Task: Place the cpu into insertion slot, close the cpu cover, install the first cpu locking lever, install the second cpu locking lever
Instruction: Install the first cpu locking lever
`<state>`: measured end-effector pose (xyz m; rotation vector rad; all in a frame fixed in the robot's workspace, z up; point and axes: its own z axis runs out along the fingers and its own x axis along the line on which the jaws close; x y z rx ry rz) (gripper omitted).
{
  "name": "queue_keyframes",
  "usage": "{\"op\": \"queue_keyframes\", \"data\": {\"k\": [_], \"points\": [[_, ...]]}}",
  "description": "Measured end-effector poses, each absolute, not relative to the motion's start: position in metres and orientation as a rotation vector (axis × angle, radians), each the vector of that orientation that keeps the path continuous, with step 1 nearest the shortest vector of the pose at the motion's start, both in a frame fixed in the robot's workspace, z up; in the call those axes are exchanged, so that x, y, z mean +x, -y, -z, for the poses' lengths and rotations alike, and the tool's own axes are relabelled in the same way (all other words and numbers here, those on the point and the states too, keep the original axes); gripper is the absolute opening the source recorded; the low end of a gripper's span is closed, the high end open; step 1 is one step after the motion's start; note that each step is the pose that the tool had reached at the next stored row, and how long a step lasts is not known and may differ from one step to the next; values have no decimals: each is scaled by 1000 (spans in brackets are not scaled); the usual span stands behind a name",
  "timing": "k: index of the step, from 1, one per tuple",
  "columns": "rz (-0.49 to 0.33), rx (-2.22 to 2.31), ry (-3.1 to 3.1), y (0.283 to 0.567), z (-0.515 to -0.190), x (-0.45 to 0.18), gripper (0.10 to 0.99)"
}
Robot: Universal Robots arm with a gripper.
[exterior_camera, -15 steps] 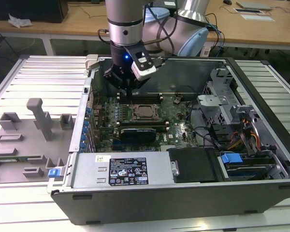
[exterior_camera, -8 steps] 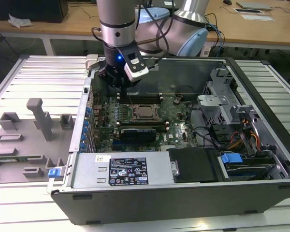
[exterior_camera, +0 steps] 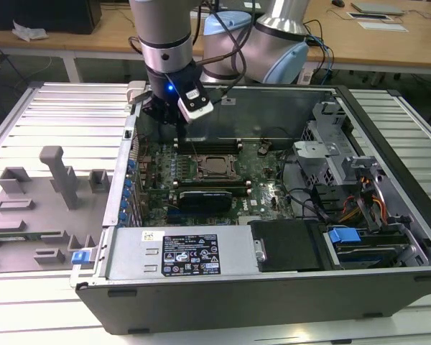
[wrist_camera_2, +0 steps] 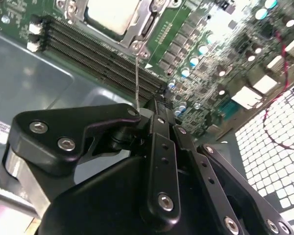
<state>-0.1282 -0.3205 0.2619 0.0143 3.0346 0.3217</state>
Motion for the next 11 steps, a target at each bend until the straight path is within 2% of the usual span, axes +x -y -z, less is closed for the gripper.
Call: {"op": "queue_keyframes", "data": {"k": [11], "points": [[-346, 15, -3026, 321, -253, -115, 106]]}}
